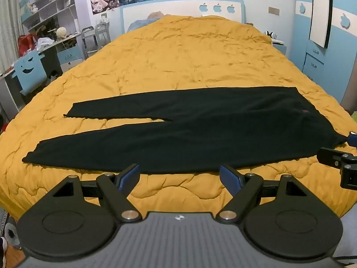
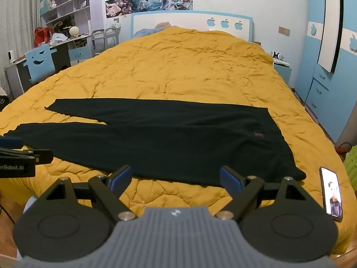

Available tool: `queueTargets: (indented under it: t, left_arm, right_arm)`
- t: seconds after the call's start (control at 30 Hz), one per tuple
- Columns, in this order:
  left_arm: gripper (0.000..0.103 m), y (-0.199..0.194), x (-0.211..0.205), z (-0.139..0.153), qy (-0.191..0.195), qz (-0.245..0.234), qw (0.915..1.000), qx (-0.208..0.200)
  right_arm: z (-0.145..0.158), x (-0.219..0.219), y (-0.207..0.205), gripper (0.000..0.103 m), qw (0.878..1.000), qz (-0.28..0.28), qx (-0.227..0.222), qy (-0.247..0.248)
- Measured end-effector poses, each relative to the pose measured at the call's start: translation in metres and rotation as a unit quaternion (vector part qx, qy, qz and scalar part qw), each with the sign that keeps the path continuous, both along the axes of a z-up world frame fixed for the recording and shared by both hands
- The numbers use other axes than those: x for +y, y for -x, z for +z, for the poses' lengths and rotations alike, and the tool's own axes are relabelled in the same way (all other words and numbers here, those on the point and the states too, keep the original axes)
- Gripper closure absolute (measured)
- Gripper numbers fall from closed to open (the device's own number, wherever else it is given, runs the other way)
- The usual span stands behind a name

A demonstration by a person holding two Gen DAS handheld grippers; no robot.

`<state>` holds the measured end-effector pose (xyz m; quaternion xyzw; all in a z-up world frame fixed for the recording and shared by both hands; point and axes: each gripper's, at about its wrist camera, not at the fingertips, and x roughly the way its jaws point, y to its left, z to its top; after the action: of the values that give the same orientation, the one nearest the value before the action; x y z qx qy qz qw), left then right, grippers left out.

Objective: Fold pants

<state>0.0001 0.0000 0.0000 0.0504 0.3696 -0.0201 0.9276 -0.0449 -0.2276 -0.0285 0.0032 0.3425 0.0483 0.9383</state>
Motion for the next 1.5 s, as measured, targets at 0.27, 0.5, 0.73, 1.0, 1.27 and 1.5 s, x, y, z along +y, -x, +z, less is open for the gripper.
queueTargets:
  t: [0.27, 0.5, 0.73, 1.0, 1.27, 1.5]
  left_arm:
    - [0.008, 0.0, 0.0, 0.0, 0.0, -0.001, 1.0, 0.002]
    - [0.008, 0.0, 0.0, 0.0, 0.001, 0.0, 1.0, 0.003]
    - [0.008, 0.0, 0.0, 0.0, 0.001, 0.002, 1.0, 0.005]
    - [0.008, 0.001, 0.006, -0.01, 0.002, 0.003, 0.9999, 0.011]
    - [0.008, -0.005, 0.003, -0.006, 0.003, 0.006, 0.9999, 0.014]
    - [0.008, -0.005, 0.004, -0.006, 0.005, 0.007, 0.9998, 0.016]
  right_arm:
    - [0.0, 0.002, -0.002, 0.021, 1.0, 0.001, 0.002, 0.006]
    - [-0.004, 0.004, -0.004, 0.021, 1.0, 0.002, 0.006, 0.006]
    - [-0.004, 0.005, -0.007, 0.021, 1.0, 0.004, 0.009, 0.006]
    - [-0.004, 0.004, -0.009, 0.021, 1.0, 0.005, 0.012, 0.007]
    - [-0.005, 0.005, -0.01, 0.021, 1.0, 0.008, 0.014, 0.009]
    - [-0.004, 0.005, -0.01, 0.021, 1.0, 0.01, 0.015, 0.011]
